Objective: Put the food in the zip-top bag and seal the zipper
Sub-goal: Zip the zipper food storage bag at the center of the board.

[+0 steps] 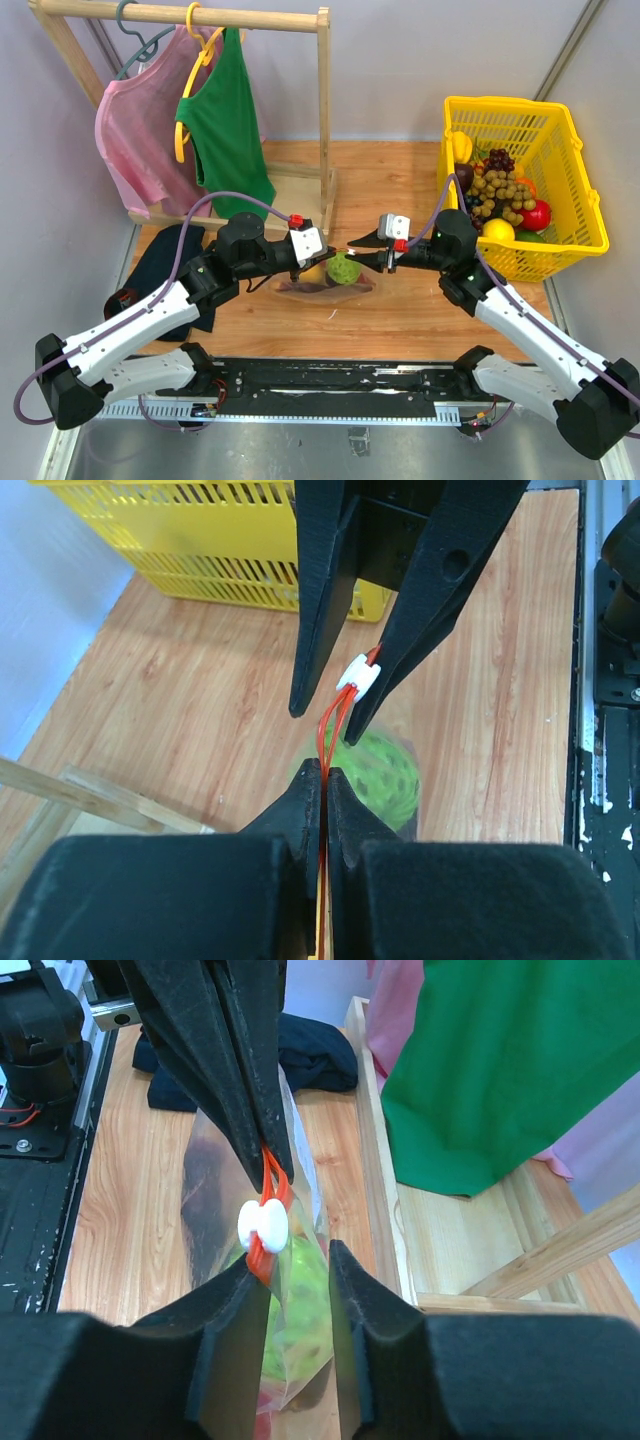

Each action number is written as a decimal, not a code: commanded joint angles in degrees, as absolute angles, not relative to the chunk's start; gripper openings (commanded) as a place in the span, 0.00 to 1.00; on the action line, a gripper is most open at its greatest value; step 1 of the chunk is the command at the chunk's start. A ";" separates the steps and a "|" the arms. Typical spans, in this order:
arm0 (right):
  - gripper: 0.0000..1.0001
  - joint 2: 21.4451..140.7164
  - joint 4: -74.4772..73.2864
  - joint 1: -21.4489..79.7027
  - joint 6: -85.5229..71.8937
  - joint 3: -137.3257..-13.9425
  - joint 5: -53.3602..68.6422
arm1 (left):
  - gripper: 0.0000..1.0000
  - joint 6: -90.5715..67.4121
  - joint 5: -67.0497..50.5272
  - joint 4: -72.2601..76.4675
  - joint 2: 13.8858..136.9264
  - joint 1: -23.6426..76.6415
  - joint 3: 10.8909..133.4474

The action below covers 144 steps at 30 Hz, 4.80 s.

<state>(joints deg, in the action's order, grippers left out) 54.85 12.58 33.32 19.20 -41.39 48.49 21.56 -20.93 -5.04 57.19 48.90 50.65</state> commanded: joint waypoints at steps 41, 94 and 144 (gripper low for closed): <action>0.01 55.37 12.69 32.78 17.48 -41.67 52.37 | 0.11 19.61 -31.89 0.58 64.08 49.22 56.61; 0.01 59.53 15.48 32.12 10.98 -42.67 49.75 | 0.00 15.43 -27.95 -3.86 60.52 49.22 54.95; 0.19 51.08 12.22 31.80 14.41 -44.42 54.14 | 0.00 23.34 -32.65 -9.67 62.35 49.22 59.85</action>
